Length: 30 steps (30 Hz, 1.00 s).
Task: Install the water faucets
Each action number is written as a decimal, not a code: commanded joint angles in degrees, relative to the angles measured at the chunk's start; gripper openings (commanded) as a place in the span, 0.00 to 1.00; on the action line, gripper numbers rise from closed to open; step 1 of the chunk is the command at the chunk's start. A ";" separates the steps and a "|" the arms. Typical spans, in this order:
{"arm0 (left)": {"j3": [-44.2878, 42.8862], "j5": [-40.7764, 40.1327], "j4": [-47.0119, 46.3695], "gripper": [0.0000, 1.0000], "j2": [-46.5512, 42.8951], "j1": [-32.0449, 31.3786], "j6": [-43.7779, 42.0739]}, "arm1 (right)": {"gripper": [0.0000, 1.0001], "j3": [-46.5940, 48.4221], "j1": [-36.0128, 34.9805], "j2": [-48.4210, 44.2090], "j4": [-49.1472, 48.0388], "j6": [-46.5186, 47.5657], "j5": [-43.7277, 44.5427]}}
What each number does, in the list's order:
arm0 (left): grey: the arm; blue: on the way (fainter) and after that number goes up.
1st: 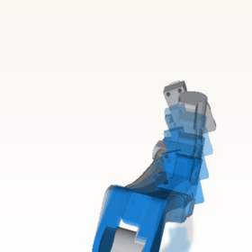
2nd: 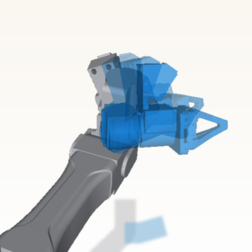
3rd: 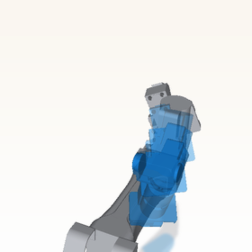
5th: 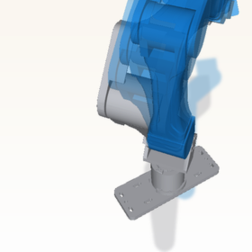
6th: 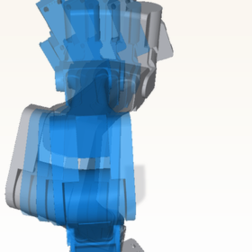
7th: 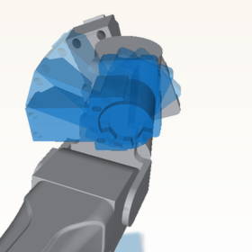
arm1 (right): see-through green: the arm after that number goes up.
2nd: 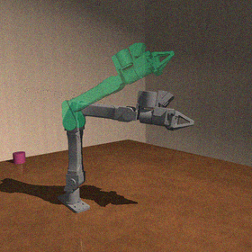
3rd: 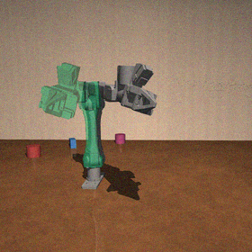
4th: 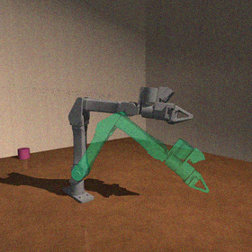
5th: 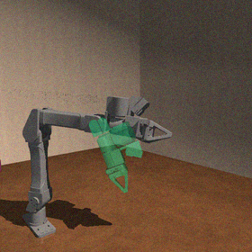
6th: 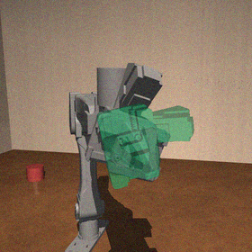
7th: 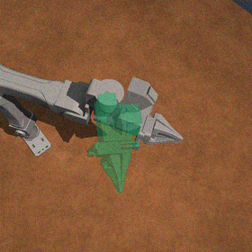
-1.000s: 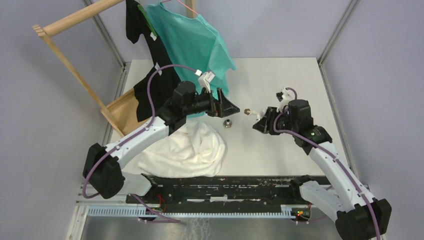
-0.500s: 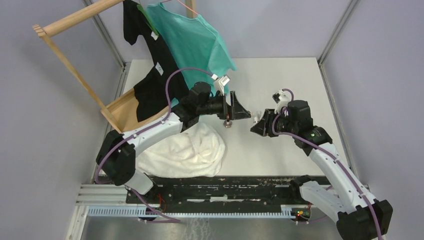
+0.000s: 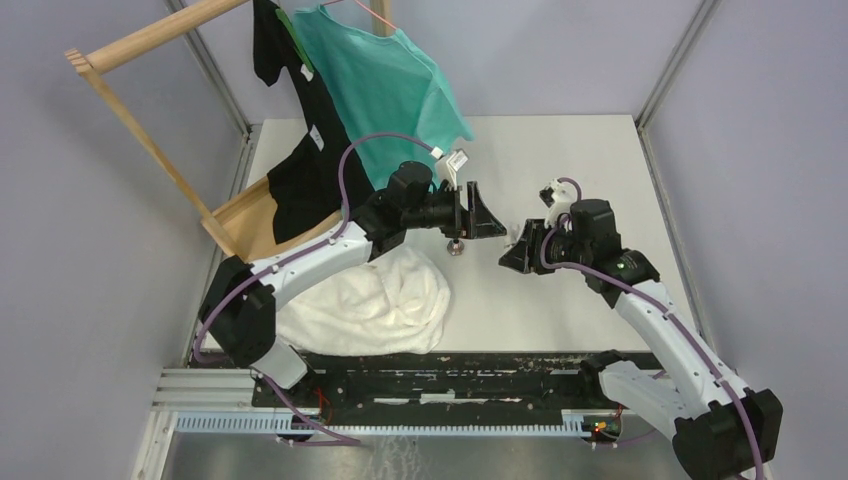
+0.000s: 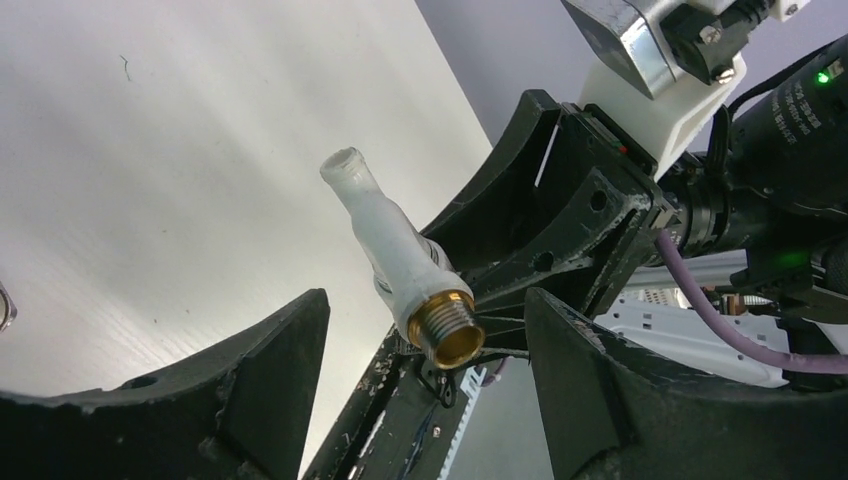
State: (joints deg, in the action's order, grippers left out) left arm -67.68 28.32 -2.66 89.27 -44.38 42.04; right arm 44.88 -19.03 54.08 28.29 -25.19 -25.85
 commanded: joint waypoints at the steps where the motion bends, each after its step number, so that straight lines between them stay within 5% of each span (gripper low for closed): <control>1: -3.42 -0.29 0.64 0.78 2.01 -0.30 -1.95 | 0.01 1.82 -0.35 0.44 -2.45 1.41 -1.69; 6: -5.32 0.49 0.31 0.72 4.58 -1.06 -1.50 | 0.01 2.63 -0.62 1.21 -1.84 2.11 -2.25; 12: -5.41 0.04 1.29 0.07 5.05 -1.10 -1.60 | 0.01 3.94 -0.68 3.52 -0.34 4.30 -2.89; 13: -5.10 -0.47 1.40 0.03 4.70 -1.07 -1.80 | 0.01 4.23 -0.70 3.83 0.07 4.47 -2.34; 17: -2.88 -0.88 0.07 0.03 2.91 -0.77 -2.88 | 0.09 4.61 -0.70 3.96 0.04 3.07 -3.01; 22: 1.61 1.57 -3.32 0.03 -0.60 2.00 -2.77 | 0.68 4.93 -0.70 2.09 0.12 3.30 -3.50; 24: 3.09 2.06 -3.24 0.03 -3.09 3.61 -4.21 | 0.82 6.43 -0.75 1.43 1.96 4.16 -2.69; 30: 4.86 8.77 0.49 0.03 -10.87 7.72 -11.66 | 0.88 5.86 -0.73 -3.31 -4.50 -0.99 -8.53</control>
State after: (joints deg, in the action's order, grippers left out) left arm -62.65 30.89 -1.54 85.95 -38.76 37.82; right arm 49.01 -19.51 54.87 30.30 -22.65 -29.28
